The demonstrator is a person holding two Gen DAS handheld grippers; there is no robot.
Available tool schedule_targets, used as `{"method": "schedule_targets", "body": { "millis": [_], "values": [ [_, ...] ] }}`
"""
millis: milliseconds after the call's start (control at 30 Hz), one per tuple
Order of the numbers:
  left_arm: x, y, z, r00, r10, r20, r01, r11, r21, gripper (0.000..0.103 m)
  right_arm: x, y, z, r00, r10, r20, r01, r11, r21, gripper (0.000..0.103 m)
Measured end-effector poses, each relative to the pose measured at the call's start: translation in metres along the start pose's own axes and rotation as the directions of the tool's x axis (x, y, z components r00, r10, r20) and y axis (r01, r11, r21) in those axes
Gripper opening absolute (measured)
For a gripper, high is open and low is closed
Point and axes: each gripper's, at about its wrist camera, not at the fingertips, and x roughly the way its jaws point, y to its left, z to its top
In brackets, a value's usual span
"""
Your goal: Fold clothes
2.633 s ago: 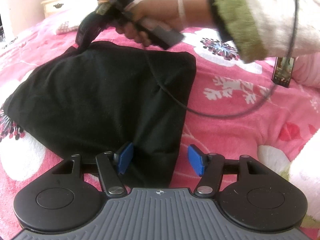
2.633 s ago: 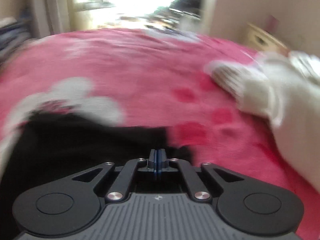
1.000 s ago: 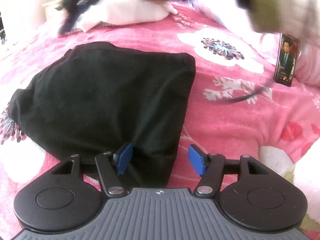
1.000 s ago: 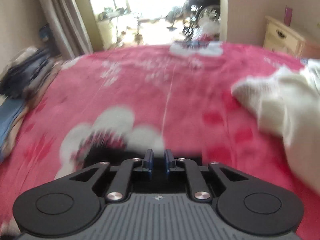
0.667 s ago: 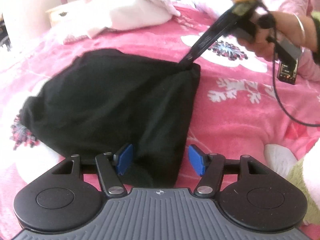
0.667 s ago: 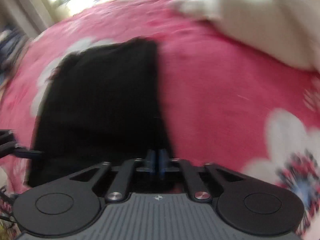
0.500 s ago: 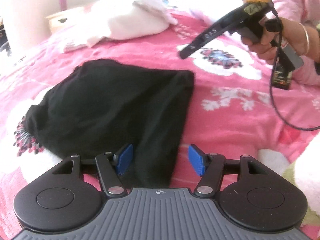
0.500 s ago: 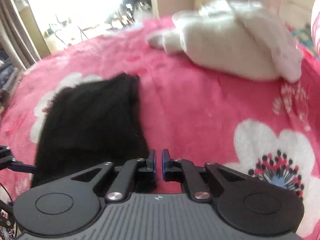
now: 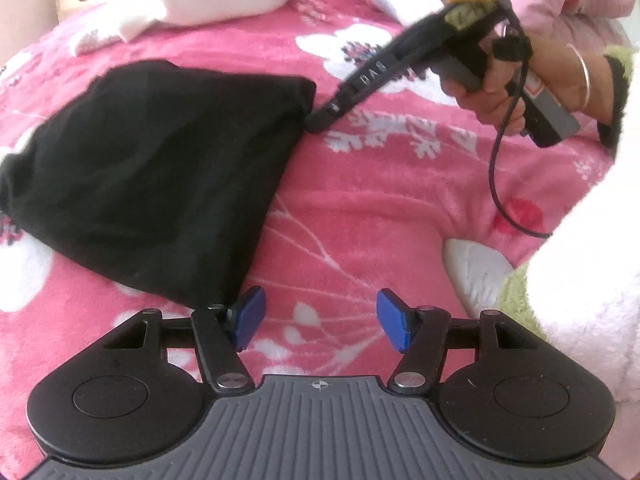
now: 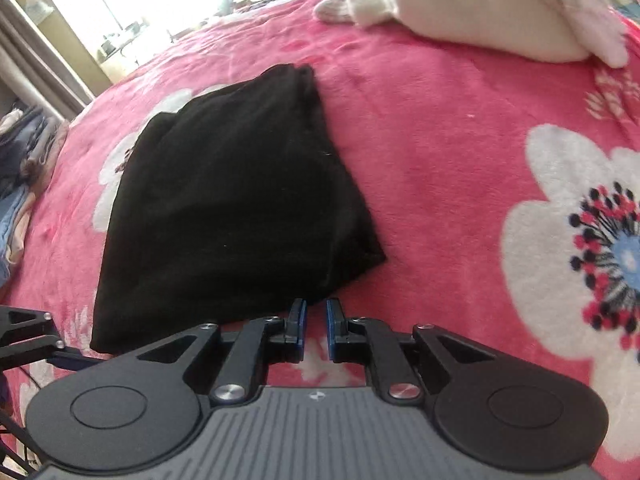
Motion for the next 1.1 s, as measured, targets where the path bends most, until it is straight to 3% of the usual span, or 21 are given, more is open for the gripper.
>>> {"method": "schedule_targets", "body": {
  "millis": [200,400,533,600,667,800,867,1100],
  "values": [
    [-0.012,0.022,0.009,0.998,0.045,0.039,-0.042,0.997,-0.072,0.062,-0.006,0.01,-0.001,0.998,0.04,0.058,-0.04,0.999,0.004,0.018],
    [-0.027,0.036,0.017,0.994,0.079,0.075,-0.069,0.99,-0.123,0.062,-0.014,0.027,0.009,0.989,0.074,0.125,-0.07,0.997,-0.03,0.035],
    [-0.034,0.045,0.017,0.993,0.083,0.08,-0.065,0.976,-0.207,0.067,-0.016,0.032,0.012,0.985,0.076,0.156,-0.072,0.997,-0.026,0.043],
    [-0.036,0.051,0.017,0.992,0.097,0.08,-0.073,0.963,-0.258,0.068,-0.018,0.034,0.012,0.982,0.061,0.18,-0.058,0.998,-0.025,0.058],
    [-0.039,0.057,0.015,0.989,0.119,0.083,-0.09,0.952,-0.294,0.069,-0.021,0.035,0.012,0.978,0.043,0.206,-0.039,0.999,-0.025,0.066],
    [-0.045,0.067,0.014,0.982,0.159,0.103,-0.115,0.931,-0.347,0.084,-0.024,0.037,0.012,0.969,0.005,0.248,0.001,1.0,-0.024,0.094],
    [-0.049,0.072,0.014,0.975,0.182,0.124,-0.124,0.92,-0.372,0.091,-0.025,0.038,0.012,0.963,-0.018,0.27,0.026,0.999,-0.028,0.103],
    [-0.057,0.08,0.018,0.958,0.24,0.158,-0.162,0.905,-0.394,0.099,-0.025,0.041,0.014,0.954,-0.052,0.294,0.064,0.997,-0.033,0.103]
  ]
}}
